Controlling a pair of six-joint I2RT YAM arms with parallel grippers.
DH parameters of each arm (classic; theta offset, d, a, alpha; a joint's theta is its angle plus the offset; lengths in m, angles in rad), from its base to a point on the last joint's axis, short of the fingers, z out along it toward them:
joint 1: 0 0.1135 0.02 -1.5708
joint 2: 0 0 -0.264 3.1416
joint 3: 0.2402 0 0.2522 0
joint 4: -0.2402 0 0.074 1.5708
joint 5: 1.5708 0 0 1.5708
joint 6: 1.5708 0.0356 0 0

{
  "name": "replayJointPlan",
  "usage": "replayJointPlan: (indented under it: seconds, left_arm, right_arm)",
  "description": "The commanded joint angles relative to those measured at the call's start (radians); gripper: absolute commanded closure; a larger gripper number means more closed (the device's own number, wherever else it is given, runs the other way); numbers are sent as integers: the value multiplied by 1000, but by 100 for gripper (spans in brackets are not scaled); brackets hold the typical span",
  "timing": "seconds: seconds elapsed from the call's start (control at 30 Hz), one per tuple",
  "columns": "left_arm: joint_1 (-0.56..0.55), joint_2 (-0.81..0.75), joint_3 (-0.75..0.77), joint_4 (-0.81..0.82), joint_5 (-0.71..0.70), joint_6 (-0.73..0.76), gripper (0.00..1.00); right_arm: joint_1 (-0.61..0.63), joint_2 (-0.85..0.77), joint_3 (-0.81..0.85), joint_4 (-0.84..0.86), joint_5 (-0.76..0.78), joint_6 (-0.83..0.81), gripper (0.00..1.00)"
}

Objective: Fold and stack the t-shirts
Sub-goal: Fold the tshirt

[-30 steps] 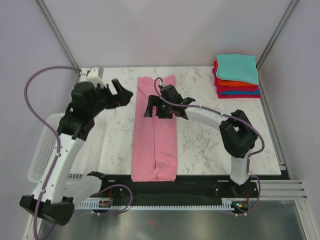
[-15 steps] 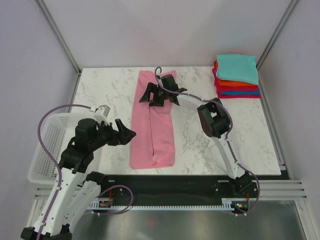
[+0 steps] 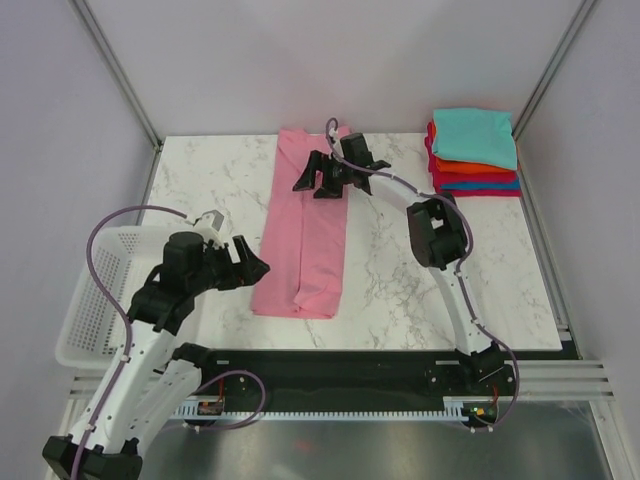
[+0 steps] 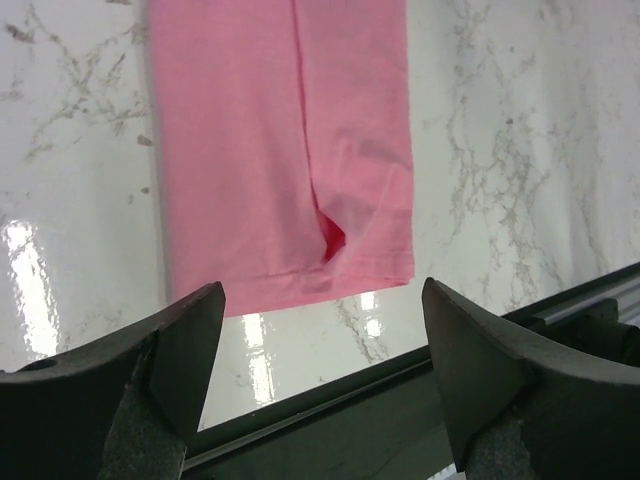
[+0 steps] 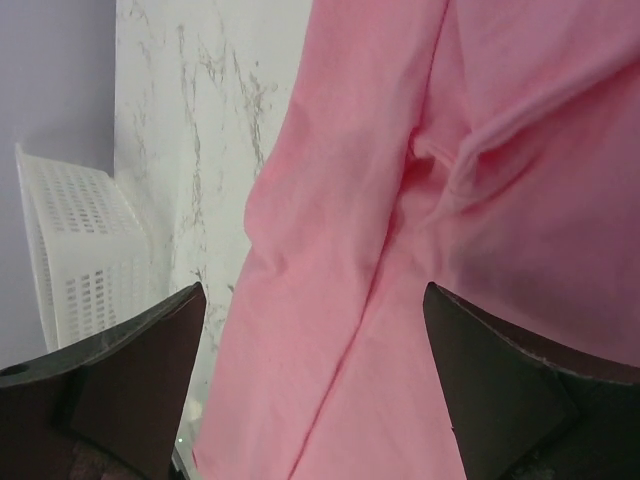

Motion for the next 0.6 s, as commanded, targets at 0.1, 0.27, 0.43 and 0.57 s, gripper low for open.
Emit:
replayJointPlan:
  seconds: [0.1,0.27,0.43,0.57]
  left_arm:
    - [-92,118,13,-82,-209,-170,21]
    - [-241,196,-53,-99,-405,-329,22]
    - [-244,121,-162,-48,-502,-428,22]
    - [-244,55,-222,-4,-504,-428,21]
  right_arm:
    - [-28,-482,-166,-161,58,-179,2]
    - [13,-816,-682,-151,227,-104,2]
    - [181,-1086,-1143,13,353,46,2]
    - [325,-1161,-1427,198,419,243,9]
